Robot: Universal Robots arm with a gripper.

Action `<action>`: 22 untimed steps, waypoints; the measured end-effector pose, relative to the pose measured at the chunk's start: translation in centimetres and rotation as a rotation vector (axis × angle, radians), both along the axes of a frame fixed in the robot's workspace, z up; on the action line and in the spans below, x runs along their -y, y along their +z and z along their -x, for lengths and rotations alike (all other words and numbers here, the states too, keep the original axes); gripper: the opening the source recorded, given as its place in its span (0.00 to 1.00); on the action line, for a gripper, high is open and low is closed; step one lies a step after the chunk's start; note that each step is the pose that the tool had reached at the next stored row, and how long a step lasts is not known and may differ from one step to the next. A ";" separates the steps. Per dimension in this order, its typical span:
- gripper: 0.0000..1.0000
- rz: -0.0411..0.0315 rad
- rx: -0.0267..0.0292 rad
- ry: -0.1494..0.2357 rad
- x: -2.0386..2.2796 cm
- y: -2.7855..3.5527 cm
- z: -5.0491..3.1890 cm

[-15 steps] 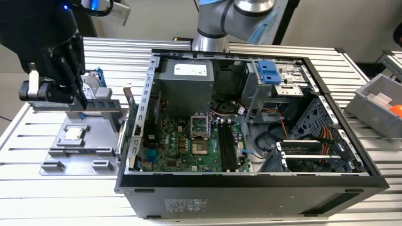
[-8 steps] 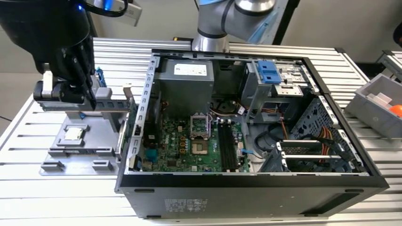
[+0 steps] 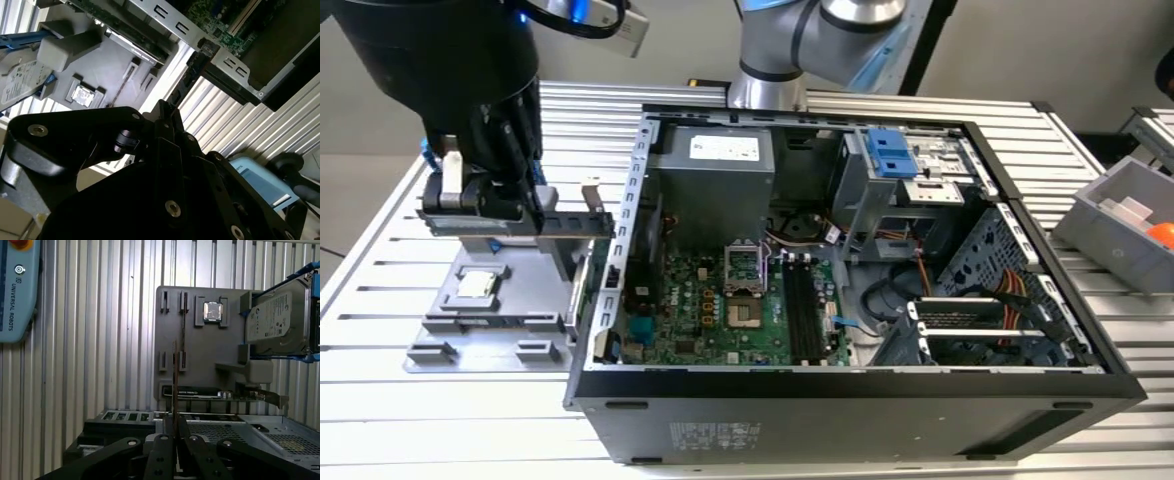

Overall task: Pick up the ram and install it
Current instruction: 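Pick up the ram and move it above insertion slot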

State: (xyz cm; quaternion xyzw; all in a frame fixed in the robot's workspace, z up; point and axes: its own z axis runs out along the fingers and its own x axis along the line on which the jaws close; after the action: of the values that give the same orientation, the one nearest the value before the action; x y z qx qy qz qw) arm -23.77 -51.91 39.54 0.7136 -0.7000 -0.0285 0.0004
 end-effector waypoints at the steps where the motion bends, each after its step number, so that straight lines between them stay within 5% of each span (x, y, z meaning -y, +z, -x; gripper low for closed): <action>1: 0.00 0.0000 -0.0012 0.000 0.00 0.00 -0.16; 17: 0.00 0.0000 -0.0248 0.000 0.00 0.00 -2.43; 22: 0.00 0.0000 -0.0251 0.006 0.00 0.00 -2.94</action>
State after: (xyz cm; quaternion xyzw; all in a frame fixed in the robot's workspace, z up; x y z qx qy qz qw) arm -20.83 -51.91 39.54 0.7154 -0.6977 -0.0375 0.0093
